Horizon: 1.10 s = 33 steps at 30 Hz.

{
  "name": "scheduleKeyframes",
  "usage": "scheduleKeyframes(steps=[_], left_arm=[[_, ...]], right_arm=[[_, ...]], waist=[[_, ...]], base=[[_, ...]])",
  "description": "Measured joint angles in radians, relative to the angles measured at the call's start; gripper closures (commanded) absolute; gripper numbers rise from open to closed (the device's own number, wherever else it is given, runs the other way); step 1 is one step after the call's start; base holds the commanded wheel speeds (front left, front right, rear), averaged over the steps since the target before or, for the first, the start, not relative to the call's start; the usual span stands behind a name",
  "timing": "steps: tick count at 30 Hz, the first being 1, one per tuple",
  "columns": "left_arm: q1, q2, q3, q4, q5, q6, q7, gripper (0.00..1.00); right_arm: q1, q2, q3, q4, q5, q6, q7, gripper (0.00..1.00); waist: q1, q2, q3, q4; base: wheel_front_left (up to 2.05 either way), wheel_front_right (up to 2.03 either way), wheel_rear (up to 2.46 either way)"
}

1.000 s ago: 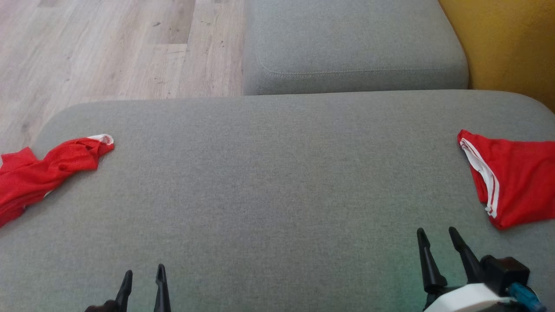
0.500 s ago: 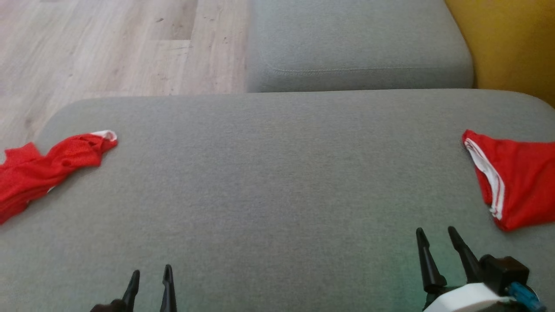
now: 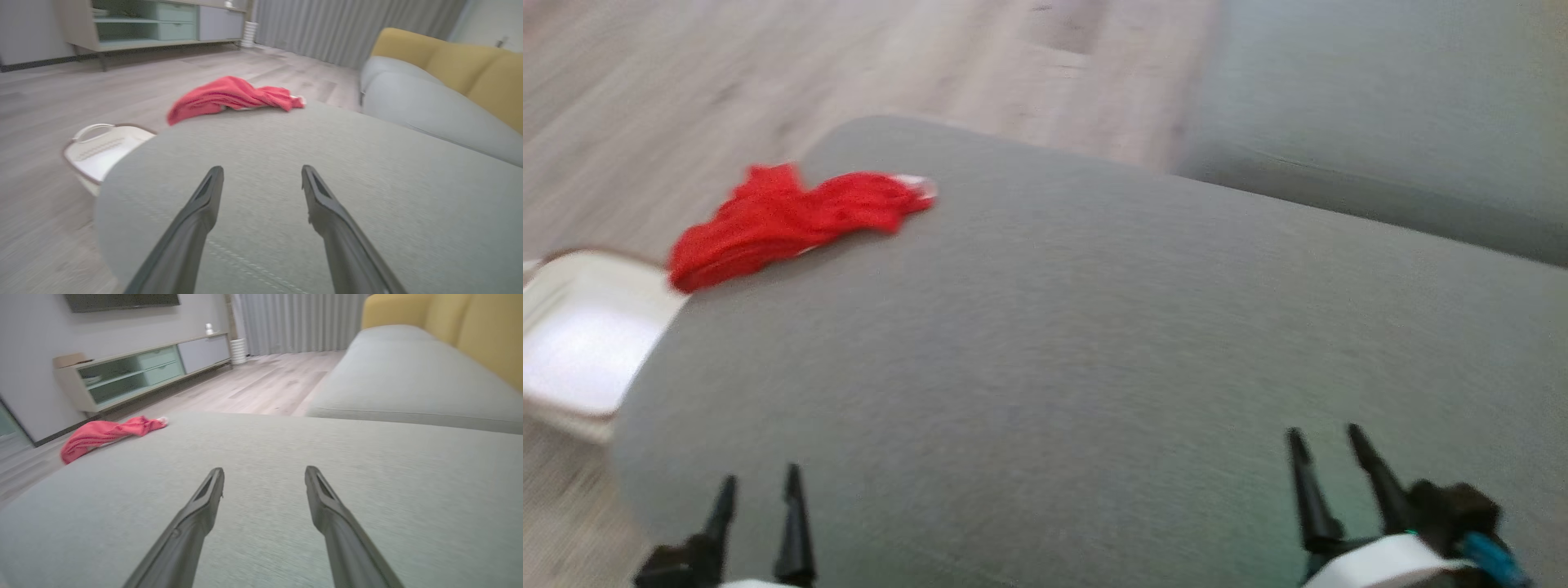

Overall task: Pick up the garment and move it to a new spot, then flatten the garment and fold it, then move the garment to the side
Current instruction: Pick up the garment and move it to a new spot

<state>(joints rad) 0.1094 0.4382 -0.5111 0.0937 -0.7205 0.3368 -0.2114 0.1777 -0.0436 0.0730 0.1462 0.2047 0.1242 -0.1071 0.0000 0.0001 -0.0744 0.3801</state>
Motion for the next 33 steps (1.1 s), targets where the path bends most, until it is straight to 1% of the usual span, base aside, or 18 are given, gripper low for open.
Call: scheduleKeyframes(steps=[4, 7, 9, 12, 17, 20, 22, 25, 27, 30, 31, 33], left_arm=[[0.035, 0.007, 0.066, -0.040, -0.004, 0.034, -0.019, 0.00], [0.087, 0.004, 0.101, -0.068, -0.010, 0.051, -0.029, 0.00], [0.111, -0.003, 0.121, -0.082, -0.010, 0.060, -0.029, 0.00], [0.123, -0.008, 0.135, -0.105, -0.007, 0.061, -0.034, 0.00], [0.124, -0.007, 0.158, -0.118, 0.006, 0.059, -0.037, 0.00], [0.122, 0.006, 0.177, -0.122, 0.010, 0.058, -0.035, 0.00], [0.116, 0.041, 0.203, -0.136, 0.008, 0.057, -0.016, 0.00], [0.059, 0.118, 0.233, -0.161, 0.009, 0.041, 0.032, 0.00], [-0.035, 0.170, 0.256, -0.167, 0.012, 0.016, 0.068, 0.00], [-0.217, 0.253, 0.292, -0.166, 0.029, -0.017, 0.110, 0.00], [-0.280, 0.275, 0.296, -0.159, 0.033, -0.034, 0.122, 0.00], [-0.401, 0.300, 0.301, -0.123, 0.034, -0.069, 0.155, 0.00]], right_arm=[[-0.044, 0.001, 0.078, 0.006, -0.013, 0.000, 0.003, 0.00], [-0.106, 0.001, 0.117, 0.018, -0.021, 0.000, 0.012, 0.00], [-0.135, 0.000, 0.139, 0.027, -0.021, 0.000, 0.016, 0.00], [-0.147, 0.000, 0.156, 0.037, -0.021, 0.000, 0.016, 0.00], [-0.146, 0.000, 0.158, 0.044, -0.032, 0.000, 0.016, 0.00], [-0.145, 0.000, 0.140, 0.028, -0.040, 0.000, 0.016, 0.00], [-0.141, 0.000, 0.115, 0.010, -0.047, 0.000, 0.015, 0.00], [-0.123, 0.000, 0.068, -0.051, -0.087, 0.000, 0.031, 0.00], [-0.106, 0.000, 0.045, -0.098, -0.120, 0.000, 0.058, 0.00], [-0.105, 0.000, 0.038, -0.189, -0.179, 0.000, 0.113, 0.00], [-0.109, 0.000, 0.037, -0.222, -0.197, 0.000, 0.130, 0.00], [-0.126, 0.000, 0.036, -0.277, -0.230, 0.000, 0.165, 0.00]], waist=[[0.0000, 0.0000, 0.019, 0.089], [0.0000, 0.0000, 0.046, 0.123], [0.0002, 0.0000, 0.062, 0.136], [0.0001, 0.0000, 0.073, 0.145], [0.0001, 0.0000, 0.074, 0.146], [0.0000, 0.0000, 0.075, 0.147], [0.0000, 0.0000, 0.078, 0.149], [-0.0002, 0.0000, 0.101, 0.149], [0.0000, 0.0000, 0.125, 0.146], [-0.0001, 0.0000, 0.170, 0.130], [0.0000, 0.0000, 0.187, 0.122], [0.0001, 0.0000, 0.224, 0.102]], base=[[0.00, 0.00, 0.00], [0.00, 0.00, 0.00], [0.00, 0.00, 0.00], [0.00, 0.00, 0.00], [0.00, 0.00, 0.00], [0.00, 0.00, 0.00], [0.00, 0.00, 0.00], [0.00, 0.00, 0.00], [0.00, 0.00, 0.00], [0.00, 0.00, 0.00], [0.00, 0.00, 0.00], [0.00, 0.00, 0.00]])
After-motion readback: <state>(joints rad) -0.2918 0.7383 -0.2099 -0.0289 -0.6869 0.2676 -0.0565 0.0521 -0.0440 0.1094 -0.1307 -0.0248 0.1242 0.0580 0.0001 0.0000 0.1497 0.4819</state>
